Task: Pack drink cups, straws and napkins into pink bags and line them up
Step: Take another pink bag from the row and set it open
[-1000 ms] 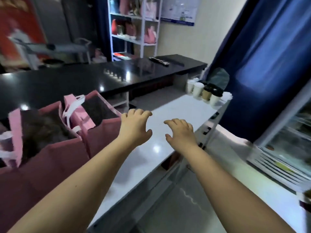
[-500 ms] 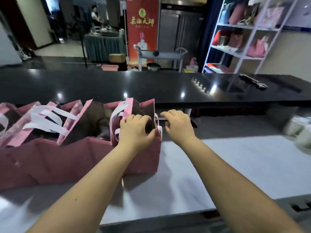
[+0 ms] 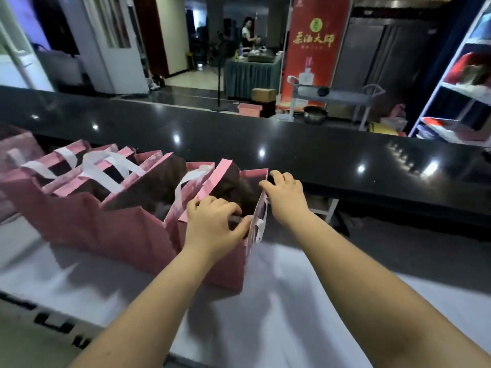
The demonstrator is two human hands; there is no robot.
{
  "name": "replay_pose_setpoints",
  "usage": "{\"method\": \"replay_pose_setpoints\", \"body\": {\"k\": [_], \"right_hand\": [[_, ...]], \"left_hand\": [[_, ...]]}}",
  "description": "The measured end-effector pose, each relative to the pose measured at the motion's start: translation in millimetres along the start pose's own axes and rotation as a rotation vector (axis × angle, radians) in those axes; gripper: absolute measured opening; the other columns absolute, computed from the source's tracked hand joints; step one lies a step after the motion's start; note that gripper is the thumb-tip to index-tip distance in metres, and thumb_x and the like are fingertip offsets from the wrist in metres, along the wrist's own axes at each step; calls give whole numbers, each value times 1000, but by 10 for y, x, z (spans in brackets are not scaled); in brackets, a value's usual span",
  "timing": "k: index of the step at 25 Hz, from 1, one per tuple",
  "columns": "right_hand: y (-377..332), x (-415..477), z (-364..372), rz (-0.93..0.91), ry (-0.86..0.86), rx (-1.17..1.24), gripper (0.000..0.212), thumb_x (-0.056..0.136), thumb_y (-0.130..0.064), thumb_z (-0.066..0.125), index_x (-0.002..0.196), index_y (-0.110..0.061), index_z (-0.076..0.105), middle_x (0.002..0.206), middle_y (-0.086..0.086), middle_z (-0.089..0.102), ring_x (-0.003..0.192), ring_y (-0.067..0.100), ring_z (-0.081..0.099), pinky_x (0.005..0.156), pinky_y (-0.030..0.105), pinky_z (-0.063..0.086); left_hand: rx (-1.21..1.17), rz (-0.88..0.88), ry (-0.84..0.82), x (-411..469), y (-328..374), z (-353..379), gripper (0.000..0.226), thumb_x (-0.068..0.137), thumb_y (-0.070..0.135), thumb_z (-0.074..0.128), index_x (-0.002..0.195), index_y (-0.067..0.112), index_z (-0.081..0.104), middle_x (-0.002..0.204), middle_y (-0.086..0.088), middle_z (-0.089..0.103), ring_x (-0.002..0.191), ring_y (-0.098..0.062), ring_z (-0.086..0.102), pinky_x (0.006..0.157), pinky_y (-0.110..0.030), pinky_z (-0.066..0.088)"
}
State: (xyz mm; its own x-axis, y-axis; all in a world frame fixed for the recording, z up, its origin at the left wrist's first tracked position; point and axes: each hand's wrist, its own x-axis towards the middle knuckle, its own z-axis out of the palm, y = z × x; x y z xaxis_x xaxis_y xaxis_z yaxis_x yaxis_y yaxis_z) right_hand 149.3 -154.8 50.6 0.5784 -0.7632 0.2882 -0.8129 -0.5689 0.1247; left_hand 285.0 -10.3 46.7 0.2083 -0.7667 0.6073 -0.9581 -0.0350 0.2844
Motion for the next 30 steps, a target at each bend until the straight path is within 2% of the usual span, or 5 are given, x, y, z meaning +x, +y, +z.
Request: {"method": "replay_pose_setpoints", "body": {"k": [9, 14, 18, 24, 30], "right_hand": [[809, -855, -16, -138, 241, 283, 21, 78, -3, 64, 98, -9, 63, 119, 8, 60, 128, 42, 37, 105, 49, 28], [1070, -1441, 13, -111, 321, 480, 20, 84, -18, 68, 105, -19, 68, 136, 10, 50, 134, 39, 28, 109, 57, 24], [1183, -1737, 140, 348, 395, 964, 63, 80, -26, 76, 136, -33, 46, 147, -1, 40, 136, 21, 32, 114, 39, 25], [1022, -1947, 309, 700, 236, 1498, 18, 87, 0, 66, 89, -18, 67, 86, -3, 70, 83, 14, 65, 86, 35, 57], [1201, -2266, 240, 984, 488, 1565, 17, 88, -3, 65, 84, -19, 71, 84, 0, 73, 76, 12, 69, 66, 25, 57]], "left_hand": [[65, -243, 144, -562, 630, 95, 11, 71, 17, 82, 80, 20, 76, 109, -7, 64, 108, -38, 51, 86, -46, 42], [-353, -347, 183, -620, 812, 293, 38, 75, 2, 77, 108, 20, 71, 119, -2, 51, 112, -25, 54, 98, -41, 48], [-701, -701, 259, -792, 771, 432, 46, 78, 7, 77, 116, 28, 62, 108, 6, 63, 99, -4, 62, 89, -26, 54], [-890, -852, 219, -899, 647, 545, 32, 85, 0, 68, 78, 31, 71, 77, 12, 72, 76, -6, 66, 85, -36, 56], [-1094, -846, 98, -731, 1102, 675, 14, 86, 5, 69, 79, 16, 68, 74, 1, 68, 66, -10, 61, 73, -32, 56]]}}
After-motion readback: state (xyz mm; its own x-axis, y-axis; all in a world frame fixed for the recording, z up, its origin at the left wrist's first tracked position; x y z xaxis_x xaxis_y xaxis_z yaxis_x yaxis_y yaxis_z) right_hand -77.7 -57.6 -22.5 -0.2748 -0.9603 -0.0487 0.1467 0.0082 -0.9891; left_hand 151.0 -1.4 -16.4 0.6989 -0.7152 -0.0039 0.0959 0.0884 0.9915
